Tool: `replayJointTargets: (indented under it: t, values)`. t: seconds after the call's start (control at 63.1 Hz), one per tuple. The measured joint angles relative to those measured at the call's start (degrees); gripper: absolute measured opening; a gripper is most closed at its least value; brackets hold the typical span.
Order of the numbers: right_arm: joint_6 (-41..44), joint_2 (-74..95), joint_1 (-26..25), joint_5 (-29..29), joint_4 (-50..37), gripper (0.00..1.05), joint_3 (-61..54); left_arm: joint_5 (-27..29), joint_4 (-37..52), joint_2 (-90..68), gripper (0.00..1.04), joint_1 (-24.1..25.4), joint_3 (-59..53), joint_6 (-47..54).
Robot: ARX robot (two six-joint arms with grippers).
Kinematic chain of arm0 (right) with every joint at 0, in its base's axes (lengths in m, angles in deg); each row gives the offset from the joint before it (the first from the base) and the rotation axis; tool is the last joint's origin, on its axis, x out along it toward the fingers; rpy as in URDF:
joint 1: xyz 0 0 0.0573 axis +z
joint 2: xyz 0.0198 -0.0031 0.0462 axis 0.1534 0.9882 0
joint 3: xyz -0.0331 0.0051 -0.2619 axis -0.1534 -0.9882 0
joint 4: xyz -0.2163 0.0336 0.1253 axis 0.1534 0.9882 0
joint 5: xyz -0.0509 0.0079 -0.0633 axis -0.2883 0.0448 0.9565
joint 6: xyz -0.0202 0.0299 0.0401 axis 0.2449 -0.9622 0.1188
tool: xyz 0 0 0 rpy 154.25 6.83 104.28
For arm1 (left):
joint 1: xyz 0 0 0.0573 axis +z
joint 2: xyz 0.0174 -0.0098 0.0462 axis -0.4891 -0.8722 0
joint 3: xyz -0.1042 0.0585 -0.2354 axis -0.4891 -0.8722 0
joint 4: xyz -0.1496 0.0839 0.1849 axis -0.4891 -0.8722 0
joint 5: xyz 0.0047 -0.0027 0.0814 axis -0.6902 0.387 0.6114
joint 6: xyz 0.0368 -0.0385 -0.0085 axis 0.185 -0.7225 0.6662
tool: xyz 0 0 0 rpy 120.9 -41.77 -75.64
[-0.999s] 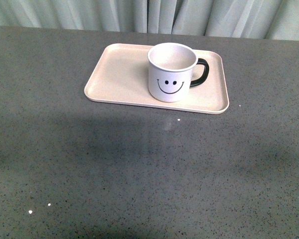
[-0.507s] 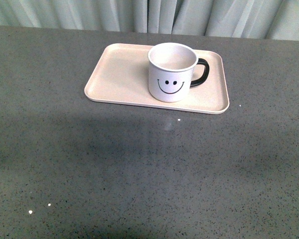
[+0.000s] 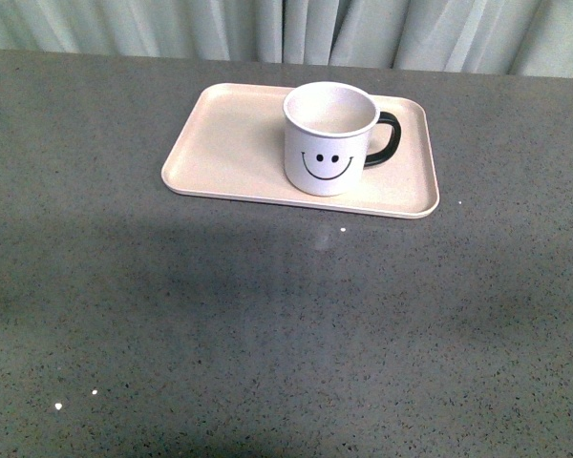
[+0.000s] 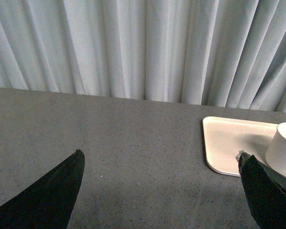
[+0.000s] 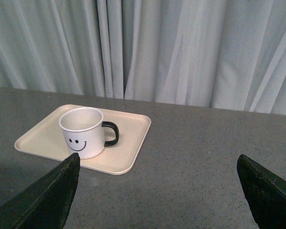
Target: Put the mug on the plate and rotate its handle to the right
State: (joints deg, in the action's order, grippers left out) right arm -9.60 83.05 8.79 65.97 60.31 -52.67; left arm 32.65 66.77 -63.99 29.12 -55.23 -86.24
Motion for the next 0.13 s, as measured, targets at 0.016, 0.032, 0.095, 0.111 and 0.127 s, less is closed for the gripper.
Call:
replayJointTargets:
  t: [0.016, 0.032, 0.095, 0.111, 0.127]
  values:
    - [0.0, 0.0, 0.0, 0.0, 0.0, 0.95, 0.0, 0.0, 0.0, 0.0, 0.95, 0.0, 0.0, 0.0]
    - [0.0, 0.0, 0.0, 0.0, 0.0, 0.95, 0.0, 0.0, 0.0, 0.0, 0.95, 0.0, 0.0, 0.0]
    - [0.0, 0.0, 0.0, 0.0, 0.0, 0.96, 0.0, 0.0, 0.0, 0.0, 0.95, 0.0, 0.0, 0.0]
    - [0.0, 0.0, 0.0, 0.0, 0.0, 0.95, 0.0, 0.0, 0.0, 0.0, 0.95, 0.0, 0.0, 0.0]
    - [0.0, 0.0, 0.0, 0.0, 0.0, 0.96, 0.0, 0.0, 0.0, 0.0, 0.95, 0.0, 0.0, 0.0]
